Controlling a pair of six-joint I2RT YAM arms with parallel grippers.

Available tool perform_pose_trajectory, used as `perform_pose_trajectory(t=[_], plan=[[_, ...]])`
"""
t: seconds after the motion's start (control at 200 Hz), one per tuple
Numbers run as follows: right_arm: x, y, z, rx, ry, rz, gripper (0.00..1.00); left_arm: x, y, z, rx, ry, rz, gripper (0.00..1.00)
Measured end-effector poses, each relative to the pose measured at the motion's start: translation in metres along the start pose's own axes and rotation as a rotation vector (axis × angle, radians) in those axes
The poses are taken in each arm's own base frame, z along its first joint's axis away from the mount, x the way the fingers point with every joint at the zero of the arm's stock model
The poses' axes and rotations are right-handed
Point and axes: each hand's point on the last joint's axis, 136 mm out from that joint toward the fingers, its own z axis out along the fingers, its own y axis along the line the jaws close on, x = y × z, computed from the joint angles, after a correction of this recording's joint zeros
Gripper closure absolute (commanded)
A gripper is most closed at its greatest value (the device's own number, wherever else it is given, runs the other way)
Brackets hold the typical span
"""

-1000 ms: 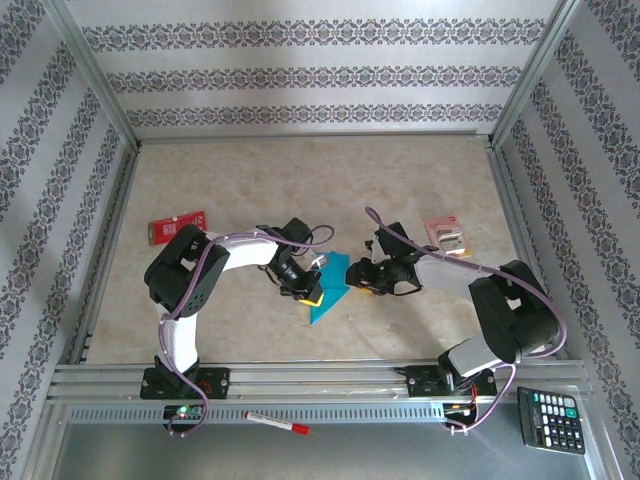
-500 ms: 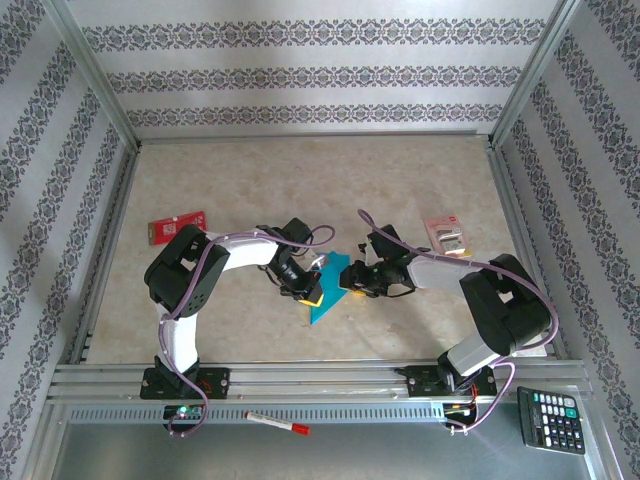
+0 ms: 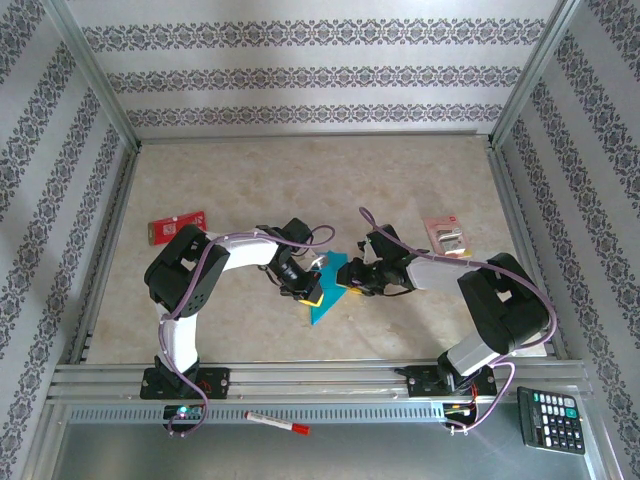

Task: Fold a paper plane with a square sheet of paper (pick it up from the middle)
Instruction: Fold the wing for the fifth time at the center of the table.

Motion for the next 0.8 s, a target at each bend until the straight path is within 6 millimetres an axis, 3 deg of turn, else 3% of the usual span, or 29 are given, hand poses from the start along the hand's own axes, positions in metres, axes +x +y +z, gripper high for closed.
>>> perform_pose_trajectory(t=[0.16,0.799], plan=[[-0.002,0.005,0.000,-0.025,-0.010,-0.008,0.61,0.000,0.000,0.000,0.000,0.000,0.000,0.95],[0.003,-0.013,-0.004,0.079,-0.039,-0.038,0.62,0.000,0.000,0.000,0.000,0.000,0.000,0.95]])
